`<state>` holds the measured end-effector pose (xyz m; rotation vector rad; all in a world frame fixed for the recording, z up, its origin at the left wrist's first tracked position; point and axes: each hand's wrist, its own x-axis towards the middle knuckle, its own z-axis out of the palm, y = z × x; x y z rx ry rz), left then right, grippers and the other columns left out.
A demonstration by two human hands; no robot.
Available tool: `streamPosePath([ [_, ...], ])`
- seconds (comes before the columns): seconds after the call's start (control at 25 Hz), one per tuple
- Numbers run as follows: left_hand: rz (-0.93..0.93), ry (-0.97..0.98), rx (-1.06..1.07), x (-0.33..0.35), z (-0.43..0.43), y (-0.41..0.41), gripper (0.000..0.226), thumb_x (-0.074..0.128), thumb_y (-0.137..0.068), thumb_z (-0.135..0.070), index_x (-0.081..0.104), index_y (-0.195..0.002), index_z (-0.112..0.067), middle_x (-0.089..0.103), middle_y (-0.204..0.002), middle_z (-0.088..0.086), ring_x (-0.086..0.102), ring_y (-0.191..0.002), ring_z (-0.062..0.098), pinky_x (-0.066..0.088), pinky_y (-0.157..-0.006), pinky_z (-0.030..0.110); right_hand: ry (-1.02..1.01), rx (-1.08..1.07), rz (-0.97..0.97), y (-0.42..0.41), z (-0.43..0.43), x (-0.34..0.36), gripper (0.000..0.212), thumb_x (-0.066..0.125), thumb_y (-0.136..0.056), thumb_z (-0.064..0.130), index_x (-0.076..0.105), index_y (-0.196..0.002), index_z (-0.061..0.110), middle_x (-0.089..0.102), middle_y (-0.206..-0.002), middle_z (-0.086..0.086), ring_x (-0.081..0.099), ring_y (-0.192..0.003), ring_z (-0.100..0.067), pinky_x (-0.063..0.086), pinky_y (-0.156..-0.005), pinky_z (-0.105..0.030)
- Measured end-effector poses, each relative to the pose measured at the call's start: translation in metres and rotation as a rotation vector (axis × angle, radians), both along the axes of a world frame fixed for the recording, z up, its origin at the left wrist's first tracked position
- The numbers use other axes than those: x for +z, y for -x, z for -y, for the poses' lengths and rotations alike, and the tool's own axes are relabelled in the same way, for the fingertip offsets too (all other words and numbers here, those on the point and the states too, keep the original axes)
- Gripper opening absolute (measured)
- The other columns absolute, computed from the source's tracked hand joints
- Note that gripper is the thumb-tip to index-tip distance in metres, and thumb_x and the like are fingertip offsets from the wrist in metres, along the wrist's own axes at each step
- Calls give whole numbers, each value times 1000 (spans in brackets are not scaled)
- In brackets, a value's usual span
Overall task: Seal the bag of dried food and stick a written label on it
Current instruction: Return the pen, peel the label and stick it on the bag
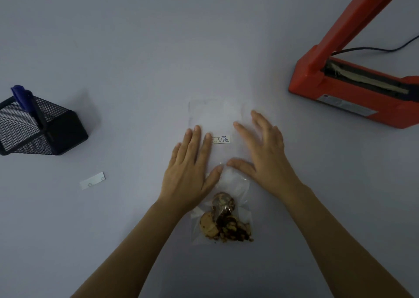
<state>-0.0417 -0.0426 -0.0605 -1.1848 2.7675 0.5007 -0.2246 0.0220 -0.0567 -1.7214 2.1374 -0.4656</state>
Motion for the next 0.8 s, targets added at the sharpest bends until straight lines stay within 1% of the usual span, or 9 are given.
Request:
streamPosePath([
  [0.04, 8, 25, 14, -4, -1, 0, 72, 24, -93, -56, 13, -148, -10, 12, -156, 13, 7, -144, 26, 12, -112, 43, 17, -29, -8, -1, 1, 5, 75, 27, -84, 69, 25, -141, 21, 9, -149, -6, 11, -139, -25, 12, -109, -60],
  [0.12, 11, 49, 34, -6, -1, 1, 74, 25, -94, -54, 11, -147, -5, 9, -155, 11, 7, -143, 26, 6, -112, 44, -17, -52, -34, -7, 1, 16, 79, 17, -86, 69, 17, -145, 17, -1, -153, -8, 1, -141, -25, 0, -108, -57],
  [0.16, 7, 49, 38, -5, -1, 1, 75, 23, -94, -55, 10, -147, -3, 7, -154, 10, 5, -143, 26, 4, -111, 45, -64, -24, -48, -12, 1, 22, 81, 11, -85, 70, 10, -147, 18, -9, -155, -8, -7, -142, -24, -8, -107, -56],
  [0.24, -1, 41, 27, -6, -1, -1, 78, 17, -93, -57, 10, -147, -1, 4, -154, 11, 5, -143, 27, 4, -112, 45, -181, 73, -88, -24, 0, 28, 85, -5, -79, 74, -3, -147, 22, -28, -151, -5, -25, -139, -20, -20, -105, -54],
  [0.32, 15, 43, 12, -6, -1, -1, 79, 13, -93, -58, 7, -146, 0, 2, -154, 12, 3, -144, 27, 3, -112, 43, -303, 109, -135, -29, -1, 25, 89, -13, -73, 76, -8, -147, 26, -39, -147, -2, -36, -135, -19, -25, -102, -55],
  [0.44, 6, 38, 24, -6, -1, 0, 78, 16, -93, -58, 4, -145, 0, 2, -153, 11, 4, -143, 27, 3, -111, 44, -366, -16, -176, -25, -1, 22, 90, -12, -72, 77, -11, -146, 26, -40, -145, -2, -37, -134, -21, -25, -99, -58],
  [0.6, -4, 39, 23, -7, 0, 0, 77, 14, -94, -58, 7, -146, -1, 4, -153, 12, 5, -143, 26, 4, -111, 45, -349, 1, -214, -31, -2, 23, 92, -16, -71, 77, -2, -147, 27, -31, -150, -2, -30, -136, -20, -22, -99, -60],
  [0.72, -28, 6, 31, -6, 2, -1, 74, 24, -94, -56, 1, -148, -11, 1, -157, 9, 0, -145, 24, 3, -113, 39, -346, -138, -185, -25, -1, 23, 87, -10, -75, 76, -1, -147, 28, -26, -153, -5, -27, -138, -23, -17, -100, -62],
  [0.8, -59, -12, 19, -3, 5, 0, 72, 33, -93, -56, 8, -150, -18, 2, -158, 12, 5, -146, 29, 10, -111, 38, -313, -63, -163, -26, -2, 24, 79, -7, -78, 73, 0, -146, 33, -27, -152, -3, -29, -137, -20, -17, -100, -63],
])
